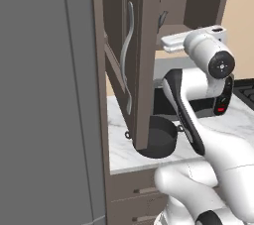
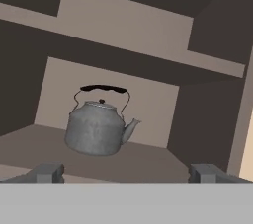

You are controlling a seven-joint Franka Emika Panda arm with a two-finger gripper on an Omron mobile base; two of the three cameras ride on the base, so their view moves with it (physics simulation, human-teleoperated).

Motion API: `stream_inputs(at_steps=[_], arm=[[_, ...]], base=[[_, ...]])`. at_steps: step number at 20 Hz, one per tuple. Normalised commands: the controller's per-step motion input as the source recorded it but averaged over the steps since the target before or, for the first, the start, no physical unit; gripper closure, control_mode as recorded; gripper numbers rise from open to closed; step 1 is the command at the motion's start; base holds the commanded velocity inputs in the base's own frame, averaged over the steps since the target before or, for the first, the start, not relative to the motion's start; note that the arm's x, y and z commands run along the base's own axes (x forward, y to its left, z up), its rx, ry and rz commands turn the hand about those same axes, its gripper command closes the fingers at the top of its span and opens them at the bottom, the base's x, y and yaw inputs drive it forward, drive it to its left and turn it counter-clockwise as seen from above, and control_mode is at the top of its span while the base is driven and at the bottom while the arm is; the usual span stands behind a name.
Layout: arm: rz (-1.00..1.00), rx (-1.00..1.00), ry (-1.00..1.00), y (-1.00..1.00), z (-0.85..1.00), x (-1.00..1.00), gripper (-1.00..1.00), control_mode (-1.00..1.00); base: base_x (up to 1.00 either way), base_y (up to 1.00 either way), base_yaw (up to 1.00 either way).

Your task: Pick the kettle from the cabinet and place it on a stove burner. Then pick the pot from the counter and place it on another stove burner. Finally, turn both burners on.

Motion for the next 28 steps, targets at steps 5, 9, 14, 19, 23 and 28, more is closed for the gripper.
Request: stream_inputs(at_steps=[5, 9, 14, 19, 23, 28], arm=[[-0.02, 0.0, 0.0, 0.02, 0.05, 0.26, -1.0, -1.0], [-0.03, 0.0, 0.0, 0.0, 0.04, 0.27, -1.0, -1.0], [-0.01, 0.01, 0.0, 0.02, 0.0, 0.26, -1.0, -1.0], [0.0, 0.06, -0.01, 0.1, 0.0, 0.22, -1.0, -1.0], [0.0, 0.07, -0.04, 0.13, -0.01, 0.16, -1.0, -1.0], [0.0, 0.06, -0.01, 0.03, 0.0, 0.19, -1.0, -1.0]], base=[[0.0, 0.0, 0.0], [0.0, 0.0, 0.0], [0.0, 0.0, 0.0], [0.0, 0.0, 0.0], [0.0, 0.0, 0.0], [0.0, 0.0, 0.0]])
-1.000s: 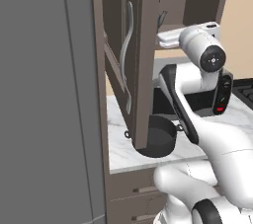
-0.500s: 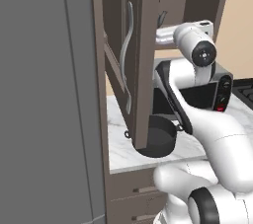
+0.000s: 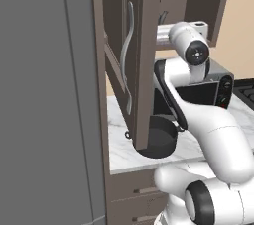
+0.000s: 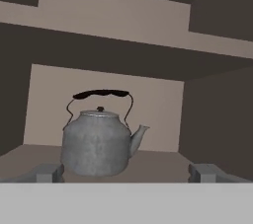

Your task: Pick the kettle from the cabinet and place it on a stove burner. Then pick the pot from the counter and place it on another stove burner. Finally, turn both burners on.

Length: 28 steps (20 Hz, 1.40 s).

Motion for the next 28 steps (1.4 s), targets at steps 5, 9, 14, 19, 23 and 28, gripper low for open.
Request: stream_inputs(at_steps=[5, 9, 14, 19, 23, 28], arm=[[0.0, 0.04, 0.0, 0.0, 0.02, 0.24, -1.0, -1.0], [0.0, 0.02, 0.0, 0.0, 0.01, 0.23, -1.0, -1.0], [0.0, 0.0, 0.0, -0.01, 0.07, 0.19, -1.0, -1.0], [0.0, 0.0, 0.0, -0.03, 0.15, 0.2, -1.0, -1.0], [0.0, 0.0, 0.0, -0.06, 0.17, 0.19, -1.0, -1.0], [0.0, 0.0, 0.0, -0.08, 0.14, 0.2, -1.0, -1.0]], base=[[0.0, 0.0, 0.0], [0.0, 0.0, 0.0], [0.0, 0.0, 0.0], [0.0, 0.0, 0.0], [0.0, 0.0, 0.0], [0.0, 0.0, 0.0]])
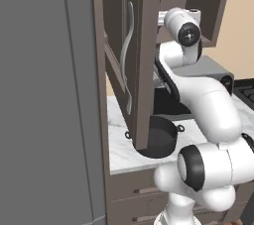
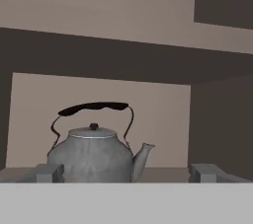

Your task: Pick the kettle from the cabinet and place it on a stove burner. Then pick the pot from the counter and place it on another stove burner. Finally, turn both burners on.

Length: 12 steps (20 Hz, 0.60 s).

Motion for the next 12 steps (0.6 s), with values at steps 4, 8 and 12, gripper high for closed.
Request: stream_inputs(at_steps=[4, 8, 12], arm=[[0.01, 0.0, 0.0, -0.08, 0.11, 0.23, -1.0, -1.0], [0.01, 0.0, 0.0, -0.07, 0.06, 0.27, -1.0, -1.0], [0.0, 0.0, 0.0, -0.08, 0.04, 0.26, -1.0, -1.0]], base=[[0.0, 0.0, 0.0], [0.0, 0.0, 0.0], [0.0, 0.0, 0.0]])
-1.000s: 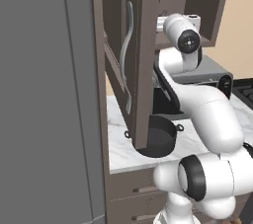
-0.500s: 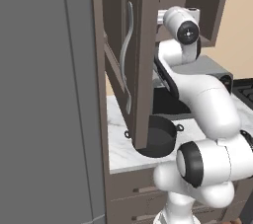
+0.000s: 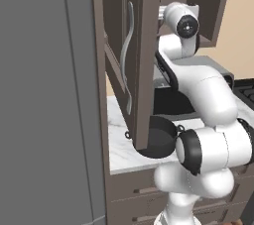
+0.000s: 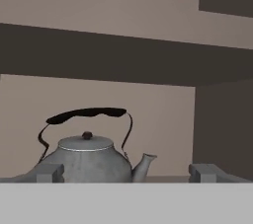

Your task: Pick the kettle from the cabinet and place it on a stove burner. Then pick the pot from the counter and place it on another stove burner. Finally, turn both burners on.

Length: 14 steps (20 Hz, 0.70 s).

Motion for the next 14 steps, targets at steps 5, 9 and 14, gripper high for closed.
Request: stream_inputs(at_steps=[5, 9, 14], arm=[[0.01, 0.0, 0.0, -0.08, 0.03, 0.23, -1.0, -1.0], [0.01, 0.0, 0.0, -0.05, 0.03, 0.21, -1.0, -1.0], [0.01, 0.0, 0.0, -0.05, 0.06, 0.21, -1.0, -1.0]], base=[[0.0, 0.0, 0.0], [0.0, 0.0, 0.0], [0.0, 0.0, 0.0]])
